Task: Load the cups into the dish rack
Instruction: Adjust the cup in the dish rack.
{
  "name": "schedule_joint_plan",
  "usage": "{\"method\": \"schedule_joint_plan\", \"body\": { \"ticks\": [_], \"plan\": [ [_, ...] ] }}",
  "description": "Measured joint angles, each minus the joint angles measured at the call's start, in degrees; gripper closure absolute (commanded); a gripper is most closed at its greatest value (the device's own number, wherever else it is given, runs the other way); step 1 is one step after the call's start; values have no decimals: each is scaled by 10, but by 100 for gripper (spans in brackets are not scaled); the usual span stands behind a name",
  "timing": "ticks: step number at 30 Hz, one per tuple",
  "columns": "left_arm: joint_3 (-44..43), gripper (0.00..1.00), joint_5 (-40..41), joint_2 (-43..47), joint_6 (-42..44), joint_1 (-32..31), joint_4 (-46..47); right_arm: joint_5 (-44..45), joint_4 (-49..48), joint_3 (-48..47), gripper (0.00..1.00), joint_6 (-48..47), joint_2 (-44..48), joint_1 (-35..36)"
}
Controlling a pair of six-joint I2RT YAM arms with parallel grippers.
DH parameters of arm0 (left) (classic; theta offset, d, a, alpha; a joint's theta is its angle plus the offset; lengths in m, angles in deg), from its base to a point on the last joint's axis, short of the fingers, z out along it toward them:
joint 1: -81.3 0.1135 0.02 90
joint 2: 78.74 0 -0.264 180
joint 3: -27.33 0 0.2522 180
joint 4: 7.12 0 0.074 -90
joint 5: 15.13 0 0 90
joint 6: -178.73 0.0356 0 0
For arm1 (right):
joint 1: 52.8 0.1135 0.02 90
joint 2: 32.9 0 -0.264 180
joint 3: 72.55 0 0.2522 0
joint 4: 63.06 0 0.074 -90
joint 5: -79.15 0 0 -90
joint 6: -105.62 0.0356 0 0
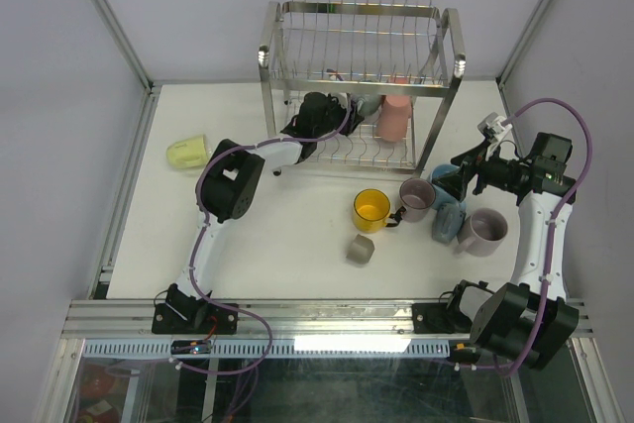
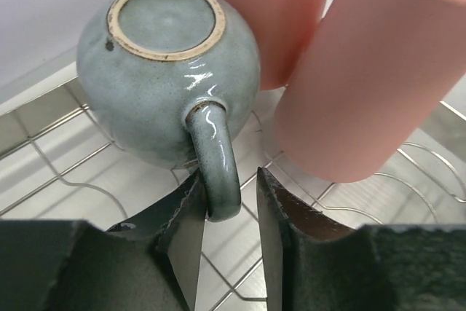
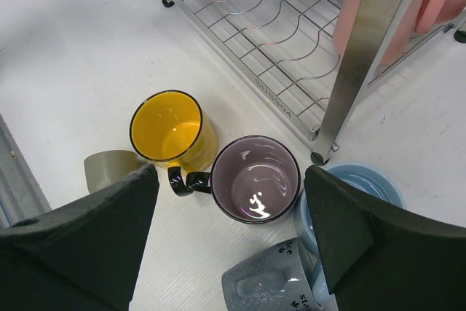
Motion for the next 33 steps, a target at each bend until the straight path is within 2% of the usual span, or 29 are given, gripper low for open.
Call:
{"method": "schedule_joint_plan", "body": {
  "ticks": [4, 9, 21, 28, 33],
  "plan": [
    [-7, 62, -24, 0, -24, -4, -2, 0, 0, 0, 16, 0, 0, 0],
    [-30, 62, -39, -9, -42, -13, -2, 0, 0, 0, 16, 0, 0, 0],
    [-60, 54, -41, -27, -60, -19, -3, 0, 0, 0, 16, -3, 0, 0],
    [-6, 50, -7, -3, -52, -18, 6, 0, 0, 0, 16, -6, 0, 0],
    [30, 52, 10, 30, -47, -17, 12, 0, 0, 0, 16, -7, 0, 0]
  ]
}}
